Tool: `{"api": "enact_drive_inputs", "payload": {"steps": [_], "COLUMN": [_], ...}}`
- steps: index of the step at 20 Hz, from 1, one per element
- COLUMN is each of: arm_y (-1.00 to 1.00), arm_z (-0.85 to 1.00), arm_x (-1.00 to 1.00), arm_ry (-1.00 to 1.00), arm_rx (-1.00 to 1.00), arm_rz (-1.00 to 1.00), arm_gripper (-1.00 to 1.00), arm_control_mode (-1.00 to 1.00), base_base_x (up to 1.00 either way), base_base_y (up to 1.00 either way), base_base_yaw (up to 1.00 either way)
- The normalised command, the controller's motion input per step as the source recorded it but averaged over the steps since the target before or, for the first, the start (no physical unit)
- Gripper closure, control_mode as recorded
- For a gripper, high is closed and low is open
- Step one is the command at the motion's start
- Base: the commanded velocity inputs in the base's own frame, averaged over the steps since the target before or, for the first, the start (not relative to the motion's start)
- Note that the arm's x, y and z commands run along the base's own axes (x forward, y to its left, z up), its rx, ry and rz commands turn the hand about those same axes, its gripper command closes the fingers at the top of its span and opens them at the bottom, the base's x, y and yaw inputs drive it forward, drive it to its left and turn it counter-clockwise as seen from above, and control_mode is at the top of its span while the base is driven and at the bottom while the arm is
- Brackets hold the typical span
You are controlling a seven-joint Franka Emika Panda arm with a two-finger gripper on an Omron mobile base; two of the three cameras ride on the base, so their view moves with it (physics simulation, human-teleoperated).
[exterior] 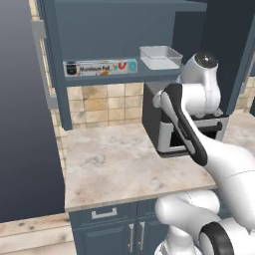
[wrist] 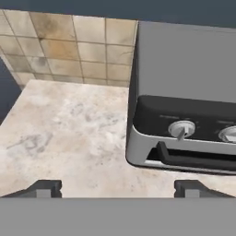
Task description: Retrieve the tupperware and aluminum foil from the cabinet and place them on the dining counter near the plate with tomato and sweet potato to prepare for storing leftovers.
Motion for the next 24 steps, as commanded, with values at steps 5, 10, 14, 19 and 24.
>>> {"api": "enact_drive_inputs", "payload": {"steps": [5,10,14,19,24], "arm_y": [0.03,0.08,0.22,0.35,0.36], "arm_z": [0.6,0.67,0.63,0.47,0.06], "arm_x": [0.01,0.16,0.33,0.34,0.26], "arm_ry": [-0.36,-0.04,0.0,0.01,0.01], "arm_rx": [0.0,0.0,0.0,0.0,-0.05], "arm_rz": [0.07,0.08,0.07,0.07,0.06], "arm_gripper": [-1.0,-1.0,-1.0,-1.0,-1.0], "arm_control_mode": [-1.0,-1.0,-1.0,-1.0,-1.0], "base_base_x": [0.0,0.0,0.0,0.0,0.0], "base_base_y": [0.0,0.0,0.0,0.0,0.0], "base_base_yaw": [0.0,0.0,0.0,0.0,0.0]}}
